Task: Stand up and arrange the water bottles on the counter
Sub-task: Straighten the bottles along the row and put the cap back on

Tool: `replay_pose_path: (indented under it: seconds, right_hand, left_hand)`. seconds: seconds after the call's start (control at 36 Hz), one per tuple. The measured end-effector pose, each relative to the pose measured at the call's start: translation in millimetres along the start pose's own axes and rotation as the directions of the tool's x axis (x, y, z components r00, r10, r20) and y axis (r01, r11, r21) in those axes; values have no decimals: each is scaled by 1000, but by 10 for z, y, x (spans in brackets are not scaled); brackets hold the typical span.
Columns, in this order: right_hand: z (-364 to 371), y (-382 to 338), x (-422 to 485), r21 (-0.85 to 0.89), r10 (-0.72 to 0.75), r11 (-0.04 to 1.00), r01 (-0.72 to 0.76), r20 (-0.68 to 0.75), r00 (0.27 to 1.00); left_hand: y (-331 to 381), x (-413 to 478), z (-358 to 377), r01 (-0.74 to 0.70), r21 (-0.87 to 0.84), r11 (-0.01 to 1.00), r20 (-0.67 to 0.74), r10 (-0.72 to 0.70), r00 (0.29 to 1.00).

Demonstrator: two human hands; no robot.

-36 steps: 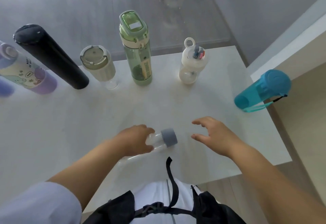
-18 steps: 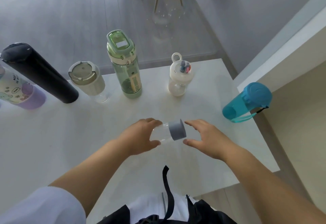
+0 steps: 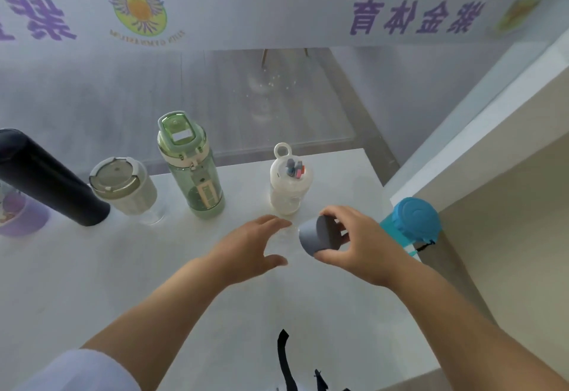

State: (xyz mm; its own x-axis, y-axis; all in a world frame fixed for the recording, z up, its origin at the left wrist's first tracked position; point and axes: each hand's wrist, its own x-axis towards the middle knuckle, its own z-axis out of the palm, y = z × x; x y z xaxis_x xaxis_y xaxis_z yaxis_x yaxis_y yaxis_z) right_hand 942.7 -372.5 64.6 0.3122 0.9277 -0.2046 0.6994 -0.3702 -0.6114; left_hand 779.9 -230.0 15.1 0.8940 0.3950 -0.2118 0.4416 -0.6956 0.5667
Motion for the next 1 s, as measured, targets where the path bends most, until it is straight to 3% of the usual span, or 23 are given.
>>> replay_pose_path:
  seconds: [0.17,0.33,0.5,0.58,0.78,1.0]
  right_hand:
    - [-401,71,181,-105,30,994,-38,-70,997]
    - [-742,102,354,-213,10,976,-42,-151,989]
    - [-982,158,611,-242,23,968,-69,-189,982]
    - [-1048,197,750,-258,38,962,-89,-194,980]
    - [-1085,267,1044,-300,60,948,-102,-146,987]
    - [-1018,205,1275,-293,44,953,-70,-92,995]
  left_hand:
    - [38,317,-185,22,62,998,-167,-12,986]
    - [229,651,-374,142,75,987,-303,-113,946]
    - [262,990,-415,252,96,963,-212,-228,950]
    - [218,1087,-381,296,16,955,-157,-290,944]
    - [175,1141,-331,303,-85,949,-261,-314,913]
    - [11,1096,-418,380,-105,919,-274,-394,878]
